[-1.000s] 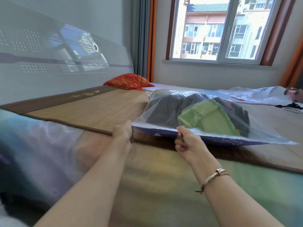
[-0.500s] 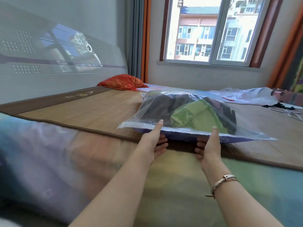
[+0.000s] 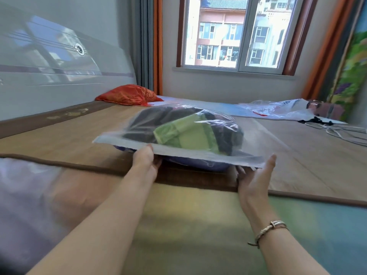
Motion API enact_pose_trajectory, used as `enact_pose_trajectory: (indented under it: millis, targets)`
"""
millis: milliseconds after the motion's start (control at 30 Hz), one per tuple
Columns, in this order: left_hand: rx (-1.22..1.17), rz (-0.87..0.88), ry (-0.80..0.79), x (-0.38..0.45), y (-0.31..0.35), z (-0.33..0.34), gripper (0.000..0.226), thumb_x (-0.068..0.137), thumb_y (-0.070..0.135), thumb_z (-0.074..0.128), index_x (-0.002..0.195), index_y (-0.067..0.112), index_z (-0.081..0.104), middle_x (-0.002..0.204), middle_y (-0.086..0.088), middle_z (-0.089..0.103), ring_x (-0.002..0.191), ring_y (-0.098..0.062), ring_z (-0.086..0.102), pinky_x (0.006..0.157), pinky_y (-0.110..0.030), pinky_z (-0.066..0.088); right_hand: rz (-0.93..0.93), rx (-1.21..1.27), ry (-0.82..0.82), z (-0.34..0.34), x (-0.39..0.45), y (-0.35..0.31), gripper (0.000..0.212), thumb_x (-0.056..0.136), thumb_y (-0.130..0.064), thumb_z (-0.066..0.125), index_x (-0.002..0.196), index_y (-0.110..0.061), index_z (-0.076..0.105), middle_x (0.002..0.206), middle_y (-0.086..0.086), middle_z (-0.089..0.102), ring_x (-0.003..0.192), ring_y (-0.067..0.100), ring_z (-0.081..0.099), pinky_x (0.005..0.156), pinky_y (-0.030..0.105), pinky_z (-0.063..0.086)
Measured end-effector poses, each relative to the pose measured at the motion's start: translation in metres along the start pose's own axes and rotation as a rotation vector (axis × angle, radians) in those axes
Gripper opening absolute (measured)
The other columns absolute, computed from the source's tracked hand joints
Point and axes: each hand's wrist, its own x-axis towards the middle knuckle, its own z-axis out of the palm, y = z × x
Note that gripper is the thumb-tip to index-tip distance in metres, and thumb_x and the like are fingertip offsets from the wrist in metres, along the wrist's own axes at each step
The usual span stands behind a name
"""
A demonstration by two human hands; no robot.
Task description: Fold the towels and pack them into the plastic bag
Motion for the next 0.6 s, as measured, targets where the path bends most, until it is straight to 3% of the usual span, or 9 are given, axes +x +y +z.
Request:
enact_pose_trajectory:
  millis: [100, 200, 367, 467, 600]
  targets:
    - [0.115, 0.088, 0.132, 0.037, 0.033, -0.038, 0.034, 0.101, 0.024, 0.042, 0.132, 0.012, 0.048, 0.111, -0.01, 0.062, 0.079, -0.019, 0.058, 0.064, -0.033, 0.043, 0.103, -0.078, -0.091, 0.032, 0.005, 0.028, 0.055, 0.095, -0.051, 0.045, 0.131, -0.009, 0.049, 0.124, 0.011, 0.064, 0.107, 0.024, 0.064, 0.084, 0.031, 0.053]
    - [0.182, 0.063, 0.087, 0.059, 0.05, -0.066, 0.036, 0.101, 0.028, 0.042, 0.133, 0.013, 0.047, 0.128, -0.011, 0.059, 0.089, -0.024, 0.063, 0.064, -0.035, 0.046, 0.207, -0.098, -0.218, 0.06, 0.018, 0.058, 0.066, 0.087, -0.043, 0.06, 0.142, -0.011, 0.043, 0.131, 0.016, 0.06, 0.119, 0.029, 0.059, 0.103, 0.044, 0.046]
    - [0.26, 0.015, -0.009, 0.061, 0.05, -0.07, 0.041, 0.1, 0.029, 0.049, 0.132, 0.005, 0.046, 0.129, -0.013, 0.058, 0.103, -0.032, 0.06, 0.071, -0.033, 0.051, 0.299, -0.189, -0.436, 0.104, 0.022, 0.099, 0.09, 0.075, -0.06, 0.065, 0.149, -0.022, 0.032, 0.137, 0.003, 0.057, 0.122, 0.019, 0.058, 0.109, 0.041, 0.039]
    - [0.326, 0.026, -0.014, 0.055, 0.048, -0.07, 0.035, 0.102, 0.026, 0.045, 0.128, 0.004, 0.046, 0.13, -0.015, 0.057, 0.111, -0.032, 0.059, 0.082, -0.035, 0.049, 0.336, -0.264, -0.496, 0.123, 0.015, 0.118, 0.088, 0.069, -0.068, 0.062, 0.145, -0.031, 0.039, 0.136, -0.005, 0.058, 0.125, 0.011, 0.054, 0.112, 0.037, 0.031]
    - [0.389, 0.064, 0.014, 0.034, 0.049, -0.081, 0.009, 0.1, 0.02, 0.046, 0.095, 0.012, 0.049, 0.121, -0.011, 0.058, 0.109, -0.031, 0.061, 0.082, -0.035, 0.05, 0.313, -0.302, -0.431, 0.133, -0.004, 0.12, 0.071, 0.072, -0.068, 0.057, 0.131, -0.029, 0.057, 0.128, -0.006, 0.063, 0.123, 0.014, 0.055, 0.112, 0.041, 0.032]
